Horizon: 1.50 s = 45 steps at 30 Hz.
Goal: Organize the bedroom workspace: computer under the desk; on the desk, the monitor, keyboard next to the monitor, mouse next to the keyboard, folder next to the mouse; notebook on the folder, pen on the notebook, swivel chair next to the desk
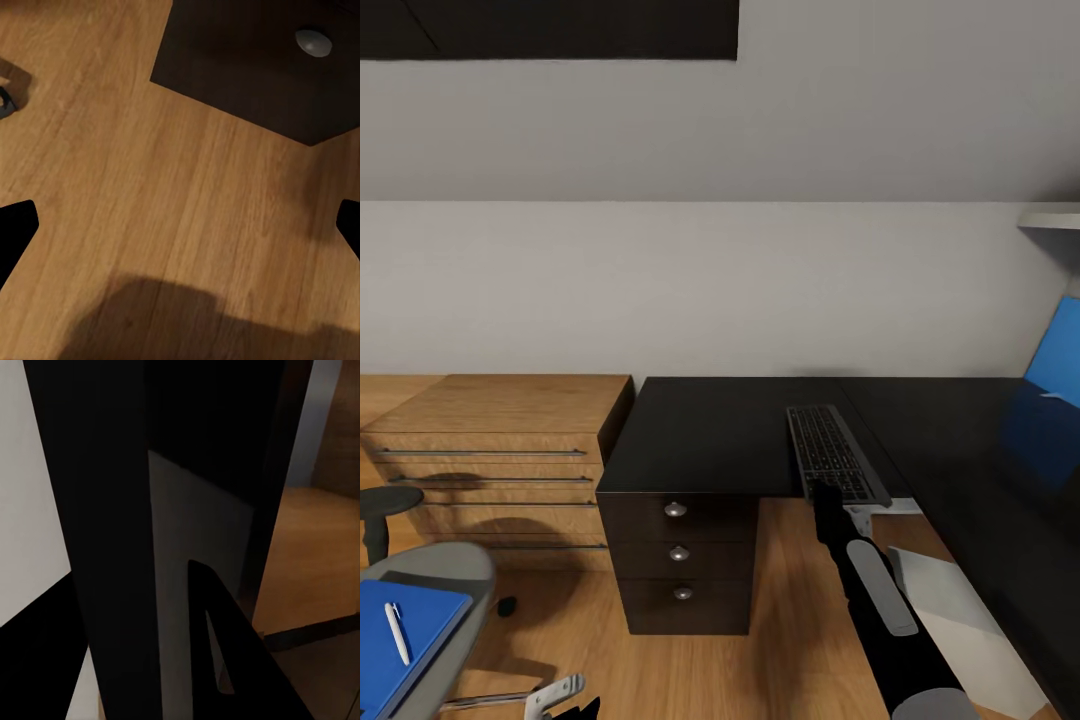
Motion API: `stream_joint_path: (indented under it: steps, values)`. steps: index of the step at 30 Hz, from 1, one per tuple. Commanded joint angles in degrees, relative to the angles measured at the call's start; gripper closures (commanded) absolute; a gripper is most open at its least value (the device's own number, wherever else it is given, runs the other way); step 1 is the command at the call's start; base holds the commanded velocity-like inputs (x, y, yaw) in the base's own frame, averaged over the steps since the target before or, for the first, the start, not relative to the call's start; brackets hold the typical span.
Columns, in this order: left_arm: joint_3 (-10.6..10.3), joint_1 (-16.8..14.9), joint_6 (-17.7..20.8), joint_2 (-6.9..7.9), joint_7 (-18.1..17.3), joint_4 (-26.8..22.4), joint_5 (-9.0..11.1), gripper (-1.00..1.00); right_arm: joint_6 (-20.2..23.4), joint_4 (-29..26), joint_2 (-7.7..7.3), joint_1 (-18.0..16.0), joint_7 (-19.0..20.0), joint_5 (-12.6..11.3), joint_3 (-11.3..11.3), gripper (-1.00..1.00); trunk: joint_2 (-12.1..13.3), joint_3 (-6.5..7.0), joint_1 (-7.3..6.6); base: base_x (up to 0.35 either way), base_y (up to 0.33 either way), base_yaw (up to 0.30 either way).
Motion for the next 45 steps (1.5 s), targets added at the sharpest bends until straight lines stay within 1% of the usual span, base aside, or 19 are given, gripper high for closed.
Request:
stream_joint_path:
  steps: [1,7,12,16,31,32,34,36,38,41,45]
  values:
    - [0.0,0.0,0.3,0.02,-0.2,-0.1,0.6,-1.0,-0.6,0.1,-0.16,0.0,-0.6,-0.6,-0.1,1.0,0.0,-0.07,0.0,0.0,0.0,0.0]
    - [0.0,0.0,0.3,0.02,-0.2,-0.1,0.6,-1.0,-0.6,0.1,-0.46,0.0,-0.6,-0.6,-0.2,1.0,0.0,-0.07,0.0,0.001,-0.009,0.0]
    - [-0.1,0.0,0.3,0.02,-0.2,-0.1,0.6,-1.0,-0.6,0.2,-0.61,0.0,-0.6,-0.7,-0.3,1.0,0.0,-0.07,0.0,0.056,-0.122,0.0]
    - [-0.1,0.0,0.3,-0.01,-0.2,-0.1,0.5,-1.0,-0.6,0.2,-1.09,0.0,-0.6,-0.8,-0.3,1.0,0.0,-0.07,0.0,0.02,-0.04,0.0]
    - [-0.1,0.0,0.3,-0.04,-0.2,-0.1,0.5,-1.0,-0.3,0.1,-1.17,0.0,-0.5,-0.9,-0.2,1.0,0.0,-0.07,0.0,0.001,-0.002,0.0]
    - [0.0,0.3,0.0,-0.38,0.2,0.2,0.5,-1.0,-0.1,0.1,-1.5,0.3,-0.7,-0.1,-0.3,1.0,0.0,-0.06,0.0,0.0,0.0,0.0]
    - [0.1,1.0,-0.6,-0.9,0.2,0.9,0.6,-1.0,-0.1,0.3,-1.88,0.7,0.4,0.1,-0.3,1.0,0.0,-0.06,0.0,0.0,0.0,0.0]
    - [0.1,1.5,-0.7,-0.78,0.3,1.5,0.6,-1.0,-0.1,0.2,-1.66,0.8,1.2,0.1,-0.2,1.0,0.0,-0.06,0.0,0.0,0.0,0.0]
    - [0.1,1.7,-0.9,-0.51,0.3,1.5,0.6,-1.0,-0.1,-0.4,-2.05,1.1,0.7,0.0,-0.2,1.0,0.0,-0.06,0.0,0.0,0.0,0.0]
    - [0.0,1.7,-1.2,-0.34,0.3,1.6,0.6,-1.0,-0.1,-1.4,-2.81,2.0,0.0,-0.1,-0.1,1.0,1.2,0.48,-0.66,0.0,0.0,0.0]
    - [0.0,1.7,-1.2,-0.33,0.3,1.6,0.6,-1.0,-0.1,-1.4,-2.84,2.1,-0.5,0.0,0.0,1.0,2.8,1.2,-1.54,0.0,0.0,0.0]
